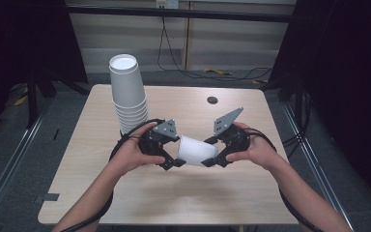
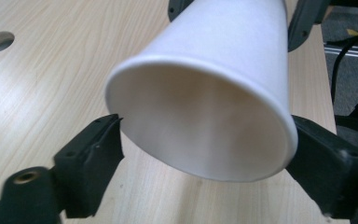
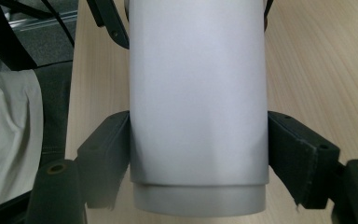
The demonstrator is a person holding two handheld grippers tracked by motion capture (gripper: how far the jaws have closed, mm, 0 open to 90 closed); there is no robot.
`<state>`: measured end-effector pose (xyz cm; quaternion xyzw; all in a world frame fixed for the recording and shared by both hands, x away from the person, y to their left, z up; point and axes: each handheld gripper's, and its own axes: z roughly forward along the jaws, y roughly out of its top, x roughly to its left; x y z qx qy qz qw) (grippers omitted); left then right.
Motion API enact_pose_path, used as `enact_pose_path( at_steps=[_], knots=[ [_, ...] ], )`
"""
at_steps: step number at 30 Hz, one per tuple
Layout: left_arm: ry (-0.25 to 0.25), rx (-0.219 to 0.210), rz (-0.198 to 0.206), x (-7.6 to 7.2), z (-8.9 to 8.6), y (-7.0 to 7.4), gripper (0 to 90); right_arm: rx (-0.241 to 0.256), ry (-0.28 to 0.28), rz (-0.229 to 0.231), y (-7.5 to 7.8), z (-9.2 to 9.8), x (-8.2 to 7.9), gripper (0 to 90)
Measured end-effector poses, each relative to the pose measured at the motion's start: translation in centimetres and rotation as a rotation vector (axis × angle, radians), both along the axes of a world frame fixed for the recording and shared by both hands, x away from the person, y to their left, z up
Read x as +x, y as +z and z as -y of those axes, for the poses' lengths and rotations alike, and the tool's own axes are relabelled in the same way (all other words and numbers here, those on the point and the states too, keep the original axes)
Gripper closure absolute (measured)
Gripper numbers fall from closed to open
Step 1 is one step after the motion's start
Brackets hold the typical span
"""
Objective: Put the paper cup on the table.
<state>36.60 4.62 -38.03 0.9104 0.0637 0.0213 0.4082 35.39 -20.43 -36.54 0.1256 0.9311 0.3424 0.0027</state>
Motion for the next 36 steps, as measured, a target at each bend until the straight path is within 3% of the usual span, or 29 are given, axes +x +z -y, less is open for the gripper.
enact_pose_path(
  at_steps=[7, 18, 26, 36],
  knots=[
    [0.033, -0.033, 0.000, -0.1, 0.4, 0.0, 3.6, 0.006, 0.016, 0.004, 0.0, -0.5, -0.2, 26.1],
    [0.019, -0.016, 0.017, -0.2, 0.2, -0.5, 6.7, -0.013, -0.012, 0.027, 0.0, -0.3, -0.1, 26.5],
    [0.021, -0.020, 0.011, -0.1, -0.3, -1.4, 5.8, 0.032, -0.022, 0.031, 0.3, 0.5, -0.1, 26.4],
    [0.014, -0.064, -0.006, 0.0, 0.2, -1.9, 3.1, 0.081, 0.006, 0.027, 0.7, 0.1, -0.1, 26.4]
  ],
)
